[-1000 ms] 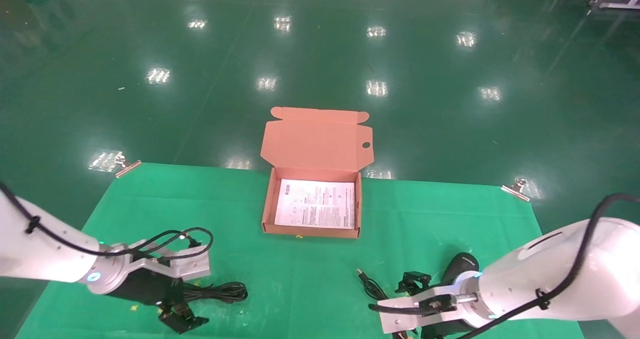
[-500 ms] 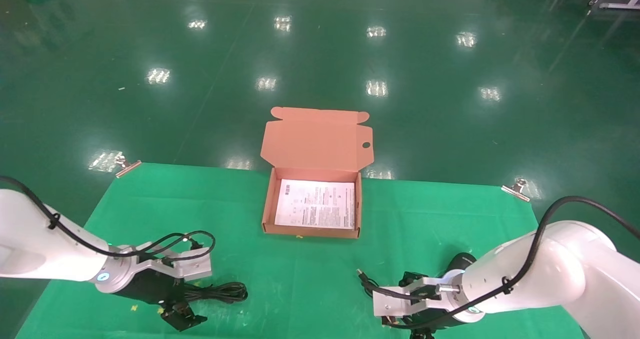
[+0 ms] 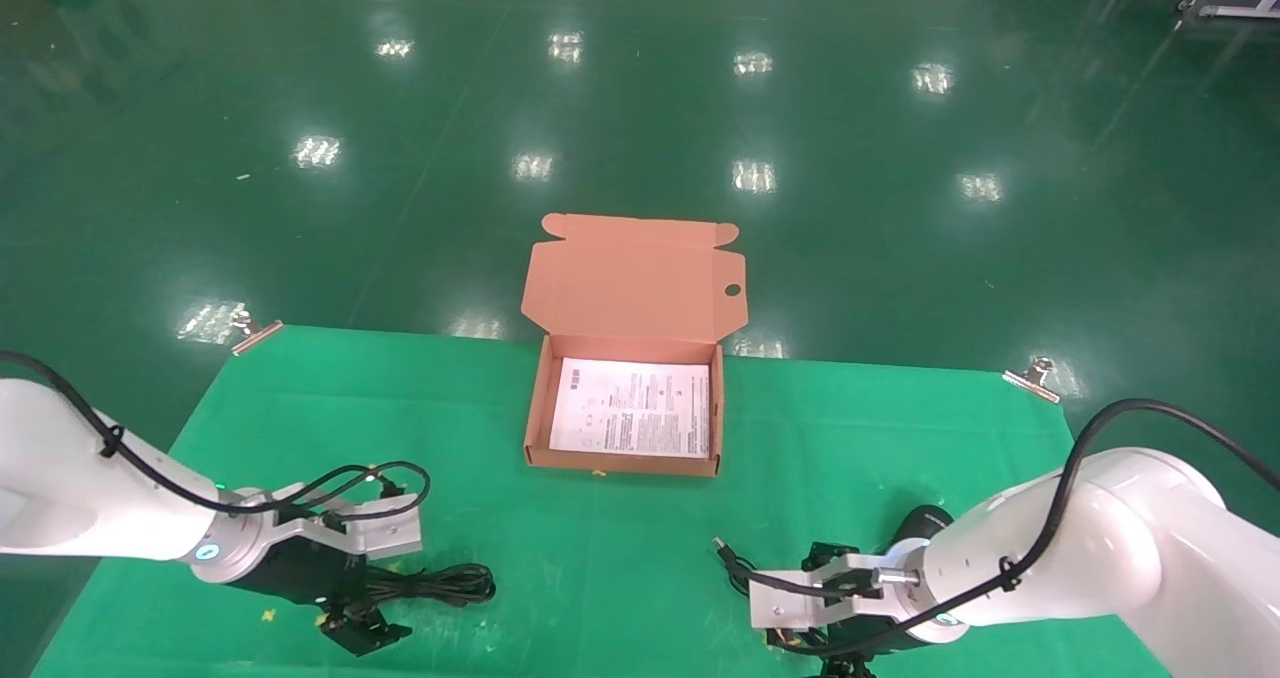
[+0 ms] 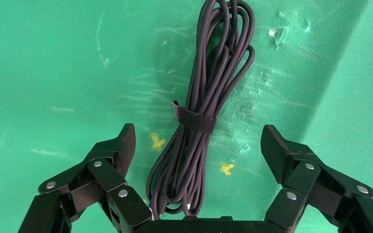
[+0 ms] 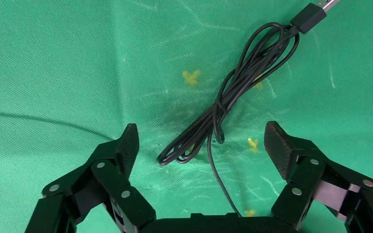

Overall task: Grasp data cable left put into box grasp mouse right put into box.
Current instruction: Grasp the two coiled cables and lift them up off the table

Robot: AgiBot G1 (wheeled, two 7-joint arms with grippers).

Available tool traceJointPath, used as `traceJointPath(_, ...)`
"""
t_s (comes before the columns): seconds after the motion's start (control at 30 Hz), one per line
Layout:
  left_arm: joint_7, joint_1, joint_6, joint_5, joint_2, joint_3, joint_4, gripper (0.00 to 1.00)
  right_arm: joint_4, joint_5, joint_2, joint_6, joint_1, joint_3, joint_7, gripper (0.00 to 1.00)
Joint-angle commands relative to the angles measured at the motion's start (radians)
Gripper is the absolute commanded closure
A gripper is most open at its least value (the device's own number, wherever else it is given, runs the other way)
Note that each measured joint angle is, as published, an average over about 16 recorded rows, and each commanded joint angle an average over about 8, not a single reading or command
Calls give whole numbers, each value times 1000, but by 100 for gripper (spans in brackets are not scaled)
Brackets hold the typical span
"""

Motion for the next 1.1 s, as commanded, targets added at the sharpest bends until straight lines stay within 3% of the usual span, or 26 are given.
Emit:
traceJointPath(0.03, -2, 1, 2, 0, -1, 0, -4, 100, 2, 2, 1, -2, 1, 0, 0, 100)
traceJointPath(1.1, -8, 4, 10, -3, -6, 0, -20, 100, 11, 10, 6, -12, 5, 3, 0, 100)
